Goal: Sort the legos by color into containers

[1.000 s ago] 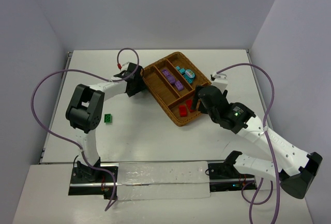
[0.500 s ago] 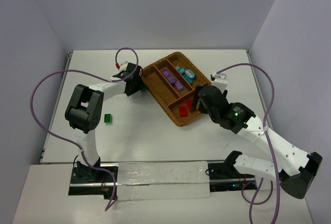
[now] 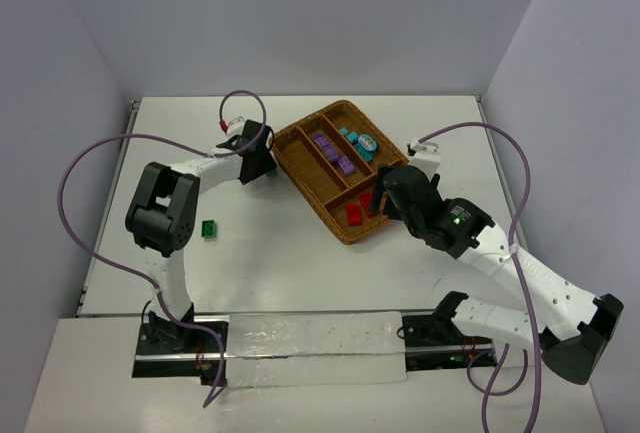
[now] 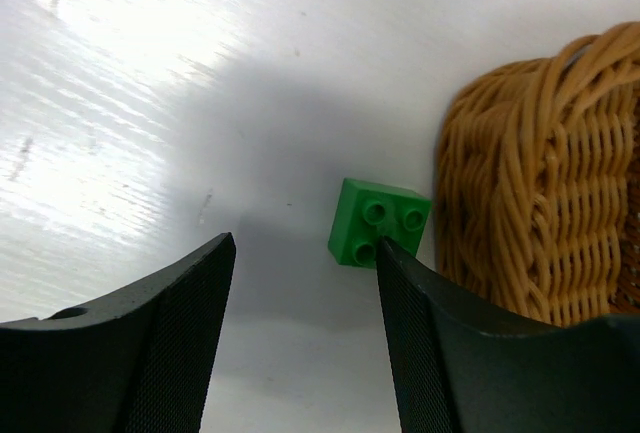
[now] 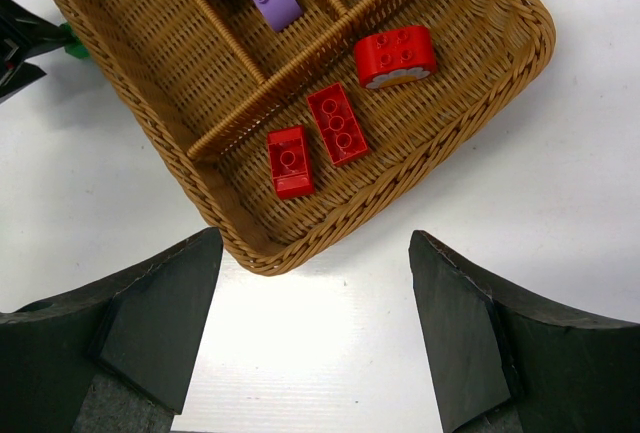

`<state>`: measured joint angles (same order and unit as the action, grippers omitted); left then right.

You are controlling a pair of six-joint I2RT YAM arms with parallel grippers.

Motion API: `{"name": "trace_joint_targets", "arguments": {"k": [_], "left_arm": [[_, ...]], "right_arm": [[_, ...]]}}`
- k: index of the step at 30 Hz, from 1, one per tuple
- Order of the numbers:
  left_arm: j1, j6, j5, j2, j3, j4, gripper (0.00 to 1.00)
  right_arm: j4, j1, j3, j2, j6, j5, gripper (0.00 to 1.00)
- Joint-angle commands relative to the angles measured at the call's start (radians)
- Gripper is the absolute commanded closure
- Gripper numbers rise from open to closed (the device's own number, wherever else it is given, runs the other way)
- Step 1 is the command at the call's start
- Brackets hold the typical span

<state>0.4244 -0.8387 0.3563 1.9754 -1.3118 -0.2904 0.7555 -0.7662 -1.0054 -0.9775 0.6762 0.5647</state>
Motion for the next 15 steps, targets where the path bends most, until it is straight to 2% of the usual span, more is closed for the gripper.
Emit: {"name": "trace_joint_targets", "arguments": {"k": [1, 8, 15], "left_arm": [[-0.019, 0.029, 0.077, -0.063, 0.009, -0.033, 0.34], [-0.027, 0.060, 0.141, -0.102, 0.026, -0.055, 0.34], [-0.020, 0.172, 0.043, -0.188, 0.063, 0.071, 0.28]], "right_arm": [[-0.005, -0.010, 0.005, 0.001, 0.014, 0.024, 0.17], [-0.005, -0.010, 0.008, 0.007, 0.016, 0.027, 0.17], [-0.007, -0.010, 0.000, -0.002, 0.014, 0.023, 0.17]]}}
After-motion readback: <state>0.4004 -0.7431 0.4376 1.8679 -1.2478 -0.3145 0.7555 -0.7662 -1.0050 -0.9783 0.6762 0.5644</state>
